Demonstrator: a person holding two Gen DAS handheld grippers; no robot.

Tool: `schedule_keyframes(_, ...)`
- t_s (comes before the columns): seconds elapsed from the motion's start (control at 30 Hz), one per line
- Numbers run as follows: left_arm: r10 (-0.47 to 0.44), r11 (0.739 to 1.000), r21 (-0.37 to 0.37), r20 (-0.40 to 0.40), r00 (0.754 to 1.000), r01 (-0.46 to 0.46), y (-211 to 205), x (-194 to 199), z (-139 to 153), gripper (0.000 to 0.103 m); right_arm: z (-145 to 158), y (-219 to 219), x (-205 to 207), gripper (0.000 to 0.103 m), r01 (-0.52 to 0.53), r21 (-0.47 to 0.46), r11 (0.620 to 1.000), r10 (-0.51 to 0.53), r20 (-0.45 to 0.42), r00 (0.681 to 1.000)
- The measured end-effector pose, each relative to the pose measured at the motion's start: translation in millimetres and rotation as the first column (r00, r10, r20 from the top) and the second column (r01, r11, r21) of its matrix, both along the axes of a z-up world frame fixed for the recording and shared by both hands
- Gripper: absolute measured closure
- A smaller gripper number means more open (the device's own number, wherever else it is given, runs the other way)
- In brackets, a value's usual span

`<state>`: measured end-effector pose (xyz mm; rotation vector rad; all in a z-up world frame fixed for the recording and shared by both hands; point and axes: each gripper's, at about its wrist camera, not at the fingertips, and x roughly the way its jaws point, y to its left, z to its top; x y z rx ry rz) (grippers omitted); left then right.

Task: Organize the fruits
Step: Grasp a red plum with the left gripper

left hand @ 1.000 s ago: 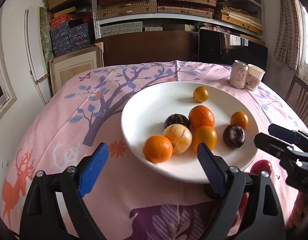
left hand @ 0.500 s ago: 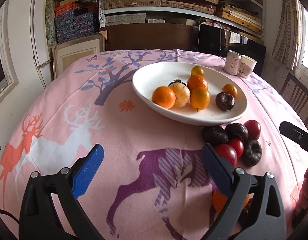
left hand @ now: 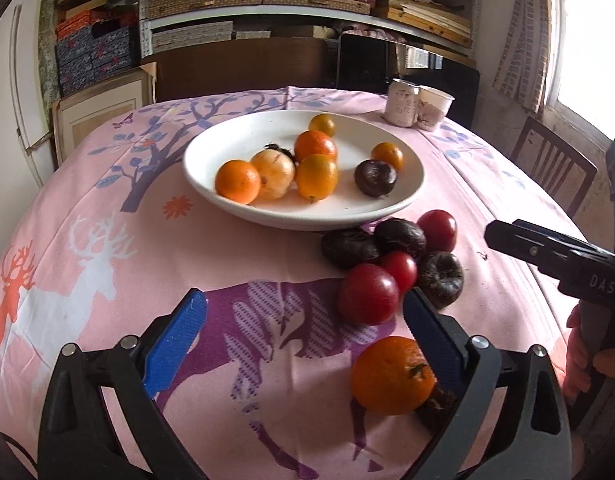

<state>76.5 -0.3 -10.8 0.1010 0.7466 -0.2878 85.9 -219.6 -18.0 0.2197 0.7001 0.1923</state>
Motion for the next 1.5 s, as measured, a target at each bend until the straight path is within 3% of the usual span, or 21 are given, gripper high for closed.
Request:
schedule_keyframes(0.1, -0.021, 0.995, 0.094, -0.019, 1.000, 0.022, -20, 7, -8, 0.007, -1, -3, 1, 0.012, 0.010, 0.009, 1.000, -0.010, -0.006, 1.000)
schedule_keyframes(0.17, -0.009, 0.994, 0.113, -0.057, 0.998, 0.015, -23, 17, -14, 0.006, -2, -4, 2, 0.012, 0.018, 0.015, 1.000, -0.017, -0.013, 1.000)
schedule_keyframes(0.3, 0.015, 1.000, 0.017, -0.123, 0.992, -0.013, -3, 28, -17, 0.004, -4, -7, 4, 0.012, 0.025, 0.024, 0.999, -0.025, -0.023, 0.999)
schedule_keyframes(0.5, 0.186, 0.982, 0.019, -0.031, 0.982, -0.186, 39, 13, -3, 0.005, -3, -10, 3, 0.011, 0.033, 0.037, 0.999, -0.032, -0.021, 0.999)
schedule_keyframes(0.6, 0.152, 0.988, -0.033, -0.046, 0.987, -0.154, 41, 12, -2, 0.005, -2, -9, 2, 0.011, 0.029, 0.035, 0.999, -0.028, -0.015, 0.999)
schedule_keyframes(0.7, 0.112, 0.993, 0.046, -0.044, 0.993, -0.110, 25, 13, -7, 0.005, -1, -10, 1, 0.011, 0.029, 0.037, 0.999, -0.029, -0.010, 1.000)
schedule_keyframes(0.77, 0.095, 0.994, 0.060, -0.055, 0.994, -0.092, 20, 16, -9, 0.005, -2, -10, 2, 0.011, 0.029, 0.036, 0.999, -0.029, -0.011, 1.000)
schedule_keyframes(0.8, 0.097, 0.994, 0.052, -0.062, 0.993, -0.093, 20, 19, -10, 0.007, -2, -10, 2, 0.011, 0.028, 0.036, 0.999, -0.028, -0.012, 1.000)
schedule_keyframes(0.87, 0.085, 0.996, 0.010, -0.101, 0.991, -0.084, 22, 28, -14, 0.024, -2, -9, 2, 0.011, 0.025, 0.030, 0.999, -0.024, -0.013, 1.000)
schedule_keyframes(0.93, 0.058, 0.997, -0.035, -0.131, 0.990, -0.063, 22, 33, -16, 0.032, -2, -8, 2, 0.011, 0.021, 0.026, 0.999, -0.021, -0.015, 1.000)
schedule_keyframes(1.0, 0.031, 0.999, -0.019, -0.134, 0.990, -0.034, 13, 35, -18, 0.039, -2, -8, 1, 0.011, 0.019, 0.026, 0.999, -0.019, -0.016, 1.000)
schedule_keyframes(1.07, 0.004, 1.000, -0.011, -0.144, 0.990, -0.006, 5, 36, -21, 0.054, -2, -7, 1, 0.011, 0.016, 0.026, 1.000, -0.015, -0.018, 1.000)
schedule_keyframes(1.13, -0.003, 1.000, -0.029, -0.153, 0.988, -0.002, 5, 40, -22, 0.055, -3, -5, 1, 0.011, 0.008, 0.023, 1.000, -0.007, -0.020, 1.000)
schedule_keyframes(1.23, -0.009, 0.999, -0.049, -0.153, 0.988, 0.001, 7, 39, -22, 0.065, -3, -2, 1, 0.011, -0.012, 0.023, 1.000, 0.013, -0.017, 1.000)
schedule_keyframes(1.3, 0.002, 0.999, -0.047, -0.150, 0.989, -0.009, 10, 38, -21, 0.065, -3, 1, 0, 0.012, -0.039, 0.025, 0.999, 0.040, -0.021, 0.999)
schedule_keyframes(1.5, 0.125, 0.990, -0.045, -0.118, 0.985, -0.131, 38, 32, -13, 0.065, -6, 28, -3, 0.017, -0.131, -0.055, 0.990, 0.130, -0.031, 0.991)
